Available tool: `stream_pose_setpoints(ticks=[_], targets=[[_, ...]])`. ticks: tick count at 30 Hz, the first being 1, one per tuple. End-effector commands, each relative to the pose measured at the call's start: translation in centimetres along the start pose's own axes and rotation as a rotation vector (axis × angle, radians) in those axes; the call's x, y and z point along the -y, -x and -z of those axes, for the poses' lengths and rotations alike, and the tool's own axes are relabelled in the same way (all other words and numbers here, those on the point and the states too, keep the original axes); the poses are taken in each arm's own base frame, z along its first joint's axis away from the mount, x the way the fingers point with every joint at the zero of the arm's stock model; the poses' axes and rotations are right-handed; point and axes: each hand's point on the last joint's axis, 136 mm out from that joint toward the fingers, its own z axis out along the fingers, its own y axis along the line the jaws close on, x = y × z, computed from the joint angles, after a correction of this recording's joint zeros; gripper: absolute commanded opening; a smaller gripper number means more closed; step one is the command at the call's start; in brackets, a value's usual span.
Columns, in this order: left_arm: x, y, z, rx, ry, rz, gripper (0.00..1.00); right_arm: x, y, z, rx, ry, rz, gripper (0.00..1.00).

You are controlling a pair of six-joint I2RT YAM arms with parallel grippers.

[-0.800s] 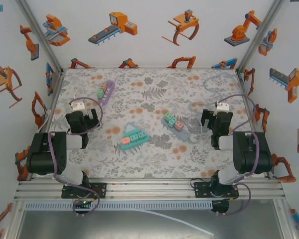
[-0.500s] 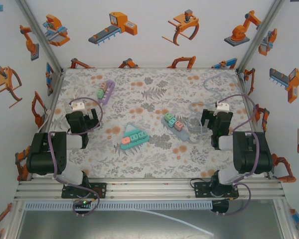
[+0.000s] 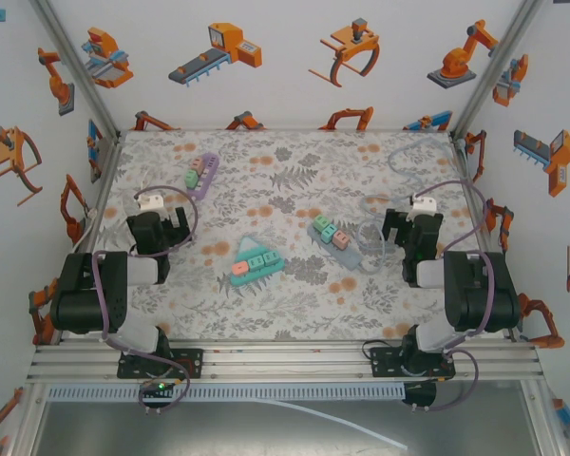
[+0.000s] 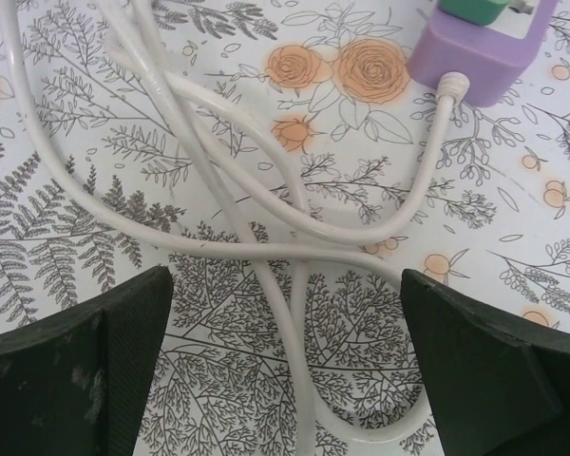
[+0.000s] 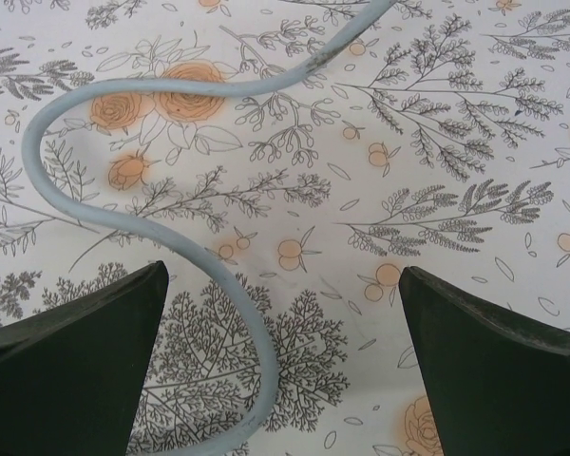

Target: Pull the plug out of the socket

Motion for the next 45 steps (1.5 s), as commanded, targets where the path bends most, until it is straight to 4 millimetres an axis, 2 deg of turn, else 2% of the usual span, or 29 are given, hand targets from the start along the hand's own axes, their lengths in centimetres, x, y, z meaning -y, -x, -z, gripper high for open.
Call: stream_pose_setpoints(ticks=[1,6,11,13,16,20,23,25,27,31,35,41,45], targets=[[0.3,2.1,0.8,0.082,0.009,-0.032,0.97,0.1,2.7,1.7,0.108,0.007,0.007,0.99],[-0.1,4.3,4.0,0.119,0.077,-0.038,0.97,0.4,5.6,5.5,0.139,0.002,-0.086,0.98],[0.0,7.4,8.9,0.108,0.06,0.147,0.97,-2.7,8.2,10.0,0.184,0.19,-0.131,0.96],[0.9,8.4,11.0,0.075,-0.009,0.26,0.97,-4.5,9.4,12.0,0.205,0.295,-0.108,0.96],[4.2,9.6,13.5,0.04,-0.208,0.347,0.97,-7.8,10.8,14.8,0.228,0.485,-0.044,0.96],[9.1,10.5,16.5,-0.05,-0.426,0.362,0.97,-12.0,12.6,18.1,0.283,0.728,0.026,0.96],[13.3,9.7,18.2,-0.19,-0.576,0.334,0.97,-15.8,12.5,20.7,0.325,0.935,0.165,0.96],[15.7,8.5,18.9,-0.322,-0.655,0.305,0.97,-18.7,11.3,22.3,0.335,1.066,0.31,0.96],[16.3,7.0,18.8,-0.414,-0.649,0.272,0.97,-21.1,9.3,23.5,0.32,1.173,0.468,0.96],[15.3,4.7,16.7,-0.501,-0.523,0.2,0.97,-25.2,5.3,25.1,0.298,1.346,0.78,0.96],[15.8,3.3,15.1,-0.575,-0.484,0.119,1.0,-28.1,3.7,23.9,0.299,1.392,0.934,0.96],[16.6,2.0,12.5,-0.605,-0.447,0.055,0.94,-32.5,1.9,22.4,0.283,1.5,1.028,0.92],[17.9,1.3,11.3,-0.621,-0.477,0.054,0.89,-35.1,0.4,21.0,0.266,1.545,1.042,0.86]])
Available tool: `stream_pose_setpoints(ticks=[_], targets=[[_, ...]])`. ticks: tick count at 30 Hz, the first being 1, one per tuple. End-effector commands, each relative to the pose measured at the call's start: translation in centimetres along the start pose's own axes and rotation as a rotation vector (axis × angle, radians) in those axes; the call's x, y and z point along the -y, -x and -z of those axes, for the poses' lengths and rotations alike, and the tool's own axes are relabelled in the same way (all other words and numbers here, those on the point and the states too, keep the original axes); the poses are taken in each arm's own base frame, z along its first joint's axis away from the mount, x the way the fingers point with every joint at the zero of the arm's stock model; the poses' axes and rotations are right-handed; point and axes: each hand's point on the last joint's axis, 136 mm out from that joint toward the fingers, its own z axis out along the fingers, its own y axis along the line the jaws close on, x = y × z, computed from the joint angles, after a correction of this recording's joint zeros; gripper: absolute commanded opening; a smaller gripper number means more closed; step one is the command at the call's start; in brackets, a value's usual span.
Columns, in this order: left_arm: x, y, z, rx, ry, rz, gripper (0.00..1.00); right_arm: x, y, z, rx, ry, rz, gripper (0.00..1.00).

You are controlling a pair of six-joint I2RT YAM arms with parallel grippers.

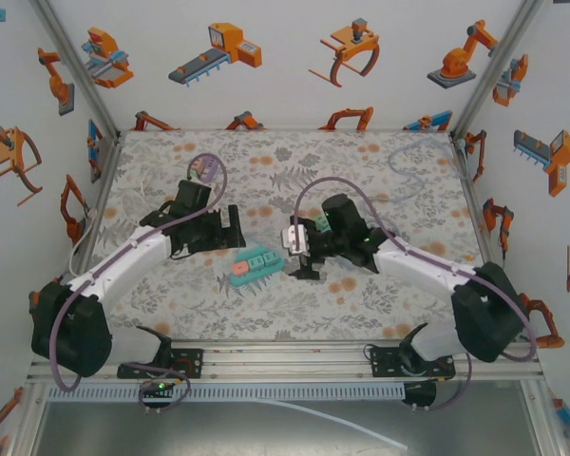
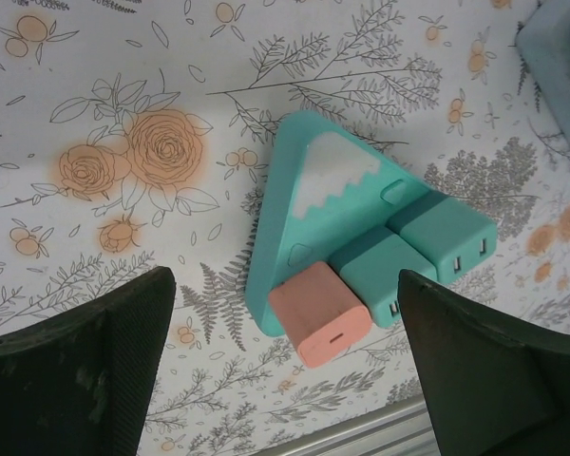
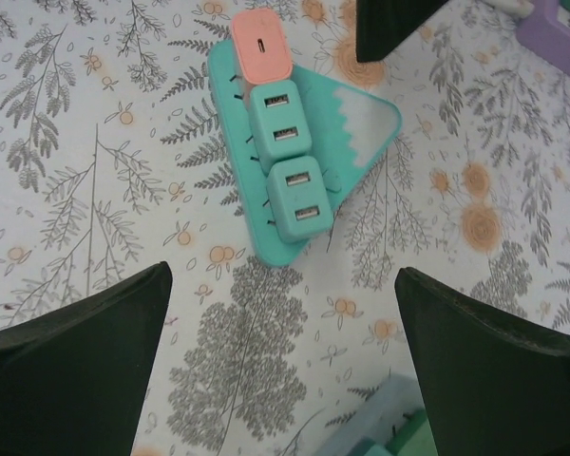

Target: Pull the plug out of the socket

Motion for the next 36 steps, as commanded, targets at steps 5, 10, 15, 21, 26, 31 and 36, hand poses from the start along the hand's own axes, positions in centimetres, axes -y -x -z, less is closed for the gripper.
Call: stream_pose_setpoints(ticks=[5,10,15,21,26,31,36], targets=[[1.4,0.4,-2.3,-0.046,-0.055,-0.075,0.83,1.0,-0.3,-4.1,0.034,0.062,0.075,0.66],[2.8,-0.5,-4.0,-0.105,-0.147,-0.115,0.73,0.6,-1.3,-5.6,0.026,0.079,0.051,0.49],[4.2,-0.7,-4.7,-0.127,-0.227,-0.143,0.7,0.3,-1.6,-5.3,0.042,-0.016,-0.003,0.43],[5.8,-0.7,-4.9,-0.137,-0.299,-0.164,0.68,-0.5,-2.1,-4.4,0.087,-0.133,-0.063,0.44],[5.2,-1.4,-4.8,-0.148,-0.263,-0.167,0.66,0.1,-2.0,-3.9,0.098,-0.194,-0.053,0.56],[4.1,-2.2,-5.2,-0.169,-0.197,-0.15,0.65,1.2,-1.1,-3.3,0.1,-0.23,-0.056,0.56],[5.2,-2.9,-5.3,-0.18,-0.213,-0.101,0.61,1.3,-2.8,-3.6,0.031,-0.25,-0.043,0.56]])
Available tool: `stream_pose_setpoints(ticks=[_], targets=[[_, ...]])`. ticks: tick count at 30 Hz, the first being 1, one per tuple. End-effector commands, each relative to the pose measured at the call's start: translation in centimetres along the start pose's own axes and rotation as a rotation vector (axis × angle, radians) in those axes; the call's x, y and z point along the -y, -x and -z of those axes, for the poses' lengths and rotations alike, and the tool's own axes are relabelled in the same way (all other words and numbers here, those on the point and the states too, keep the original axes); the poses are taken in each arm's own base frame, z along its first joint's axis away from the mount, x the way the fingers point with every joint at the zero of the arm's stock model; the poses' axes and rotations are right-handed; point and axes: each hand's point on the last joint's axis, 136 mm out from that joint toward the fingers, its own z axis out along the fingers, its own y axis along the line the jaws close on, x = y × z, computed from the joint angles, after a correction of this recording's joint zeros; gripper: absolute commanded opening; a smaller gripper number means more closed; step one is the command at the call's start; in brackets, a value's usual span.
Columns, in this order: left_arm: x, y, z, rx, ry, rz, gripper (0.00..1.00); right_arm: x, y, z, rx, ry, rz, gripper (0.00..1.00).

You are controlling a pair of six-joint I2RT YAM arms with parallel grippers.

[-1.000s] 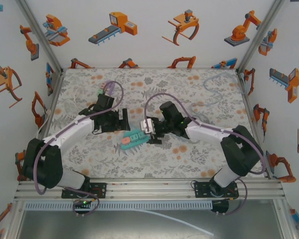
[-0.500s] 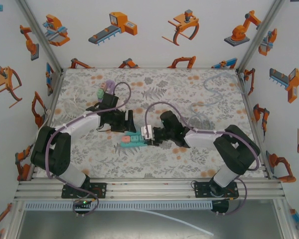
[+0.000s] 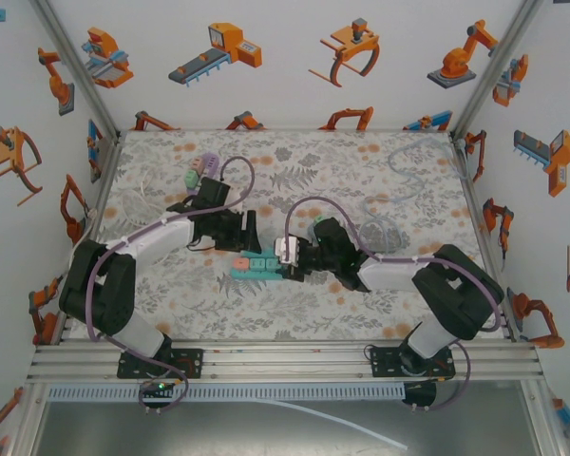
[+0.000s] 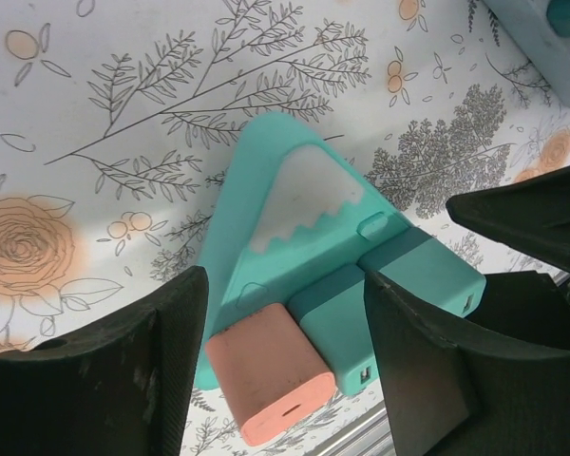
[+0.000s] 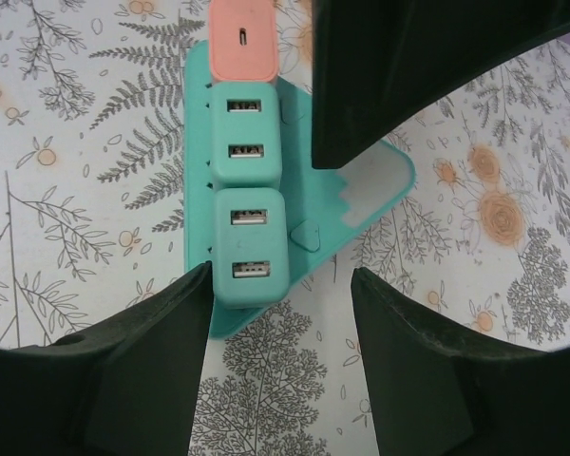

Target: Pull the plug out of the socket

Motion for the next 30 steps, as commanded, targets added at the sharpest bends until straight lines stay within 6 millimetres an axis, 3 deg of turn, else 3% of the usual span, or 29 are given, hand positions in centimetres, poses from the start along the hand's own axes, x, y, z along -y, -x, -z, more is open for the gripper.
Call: stream_pose_setpoints(ticks=[1,5,10,15,20,30], targets=[[1.0,-0.8,-0.3,-0.015,-0.019,0.052,0.6,1.0,0.5,-0.2,-0.01,-0.04,0.046,0.56],[2.2,-1.4,-0.7,-0.019,-0.032,0.085,0.57,0.7,-0.4,-0.4,-0.067,0.002,0.071,0.56],[1.4,-1.2,-0.1,0.018,0.03,0.101,0.6,0.4,-0.3,0.1,-0.099,0.028,0.093,0.56],[1.0,0.0,0.4,0.048,0.078,0.047,0.64,-0.3,0.9,1.7,-0.1,0.089,0.132,0.61],[1.2,1.1,0.1,0.04,0.098,-0.038,0.64,-0.7,0.6,3.9,-0.13,0.197,0.176,0.61],[0.8,0.6,-2.0,-0.034,0.099,-0.084,0.62,-0.4,0.7,2.3,-0.106,0.265,0.187,0.54]])
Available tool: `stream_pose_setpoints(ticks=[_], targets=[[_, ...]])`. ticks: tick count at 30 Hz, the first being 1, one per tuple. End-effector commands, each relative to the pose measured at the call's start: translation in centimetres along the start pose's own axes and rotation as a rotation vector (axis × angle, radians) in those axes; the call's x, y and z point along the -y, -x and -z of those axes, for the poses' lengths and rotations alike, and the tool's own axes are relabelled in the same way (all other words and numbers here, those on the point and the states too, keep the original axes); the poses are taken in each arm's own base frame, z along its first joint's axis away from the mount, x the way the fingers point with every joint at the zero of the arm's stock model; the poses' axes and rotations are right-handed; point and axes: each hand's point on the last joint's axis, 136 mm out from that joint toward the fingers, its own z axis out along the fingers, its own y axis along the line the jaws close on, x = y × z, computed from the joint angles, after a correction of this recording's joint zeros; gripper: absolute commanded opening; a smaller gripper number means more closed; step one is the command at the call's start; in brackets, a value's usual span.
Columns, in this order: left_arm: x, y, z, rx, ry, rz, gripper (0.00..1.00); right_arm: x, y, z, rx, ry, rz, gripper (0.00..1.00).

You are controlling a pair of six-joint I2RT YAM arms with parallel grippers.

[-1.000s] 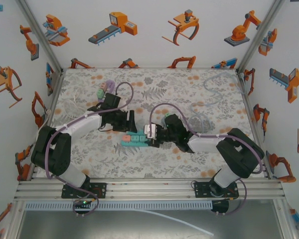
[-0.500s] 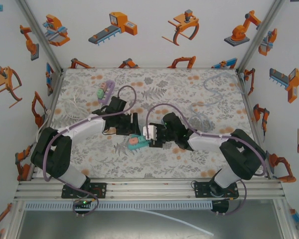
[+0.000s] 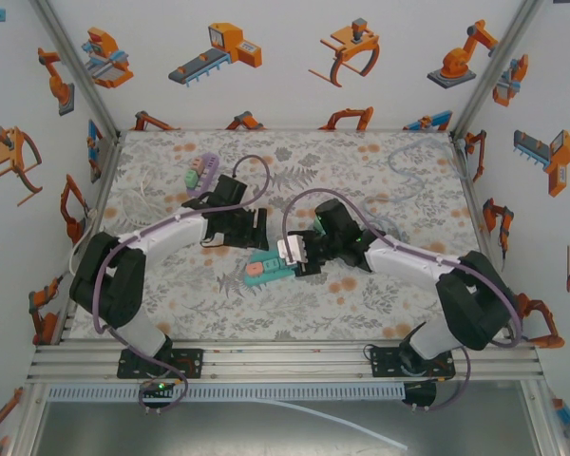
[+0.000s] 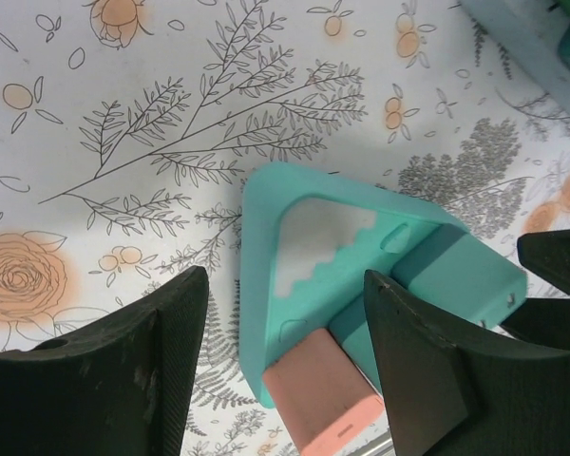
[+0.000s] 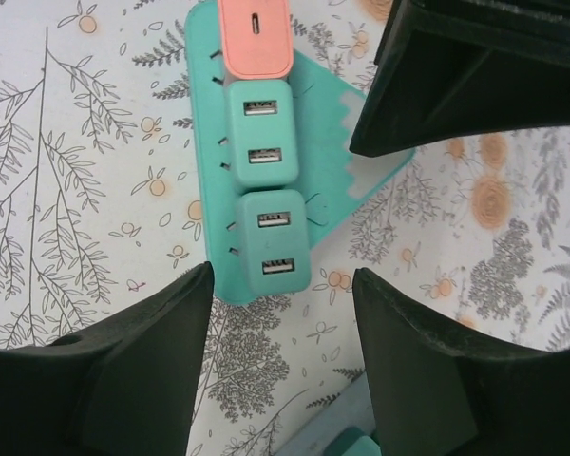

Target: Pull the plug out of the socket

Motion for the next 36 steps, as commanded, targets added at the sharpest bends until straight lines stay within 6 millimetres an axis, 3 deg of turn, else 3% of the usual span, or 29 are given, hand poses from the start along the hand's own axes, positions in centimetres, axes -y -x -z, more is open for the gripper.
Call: stream_pose_setpoints(ticks=[1,15,23,28,36], targets=[[-0.1,-0.8,-0.5,-0.049,0.016,-0.042,0.62,0.2,1.1,-0.5,0.046,0.047,0.012,0.52],[-2.3,-3.5,-1.8,-0.132,0.195,-0.089,0.58,-0.1,-0.1,-2.5,0.013,0.082,-0.03,0.37],[-3.3,-5.5,-2.7,-0.187,0.273,-0.123,0.56,-0.3,1.5,-1.9,0.047,0.118,-0.038,0.24],[-4.0,-7.0,-3.3,-0.249,0.344,-0.148,0.55,-0.4,1.7,-1.8,0.01,0.206,-0.123,0.23],[-5.4,-9.1,-4.0,-0.295,0.393,-0.126,0.54,0.2,1.4,-2.2,-0.008,0.201,-0.15,0.22]])
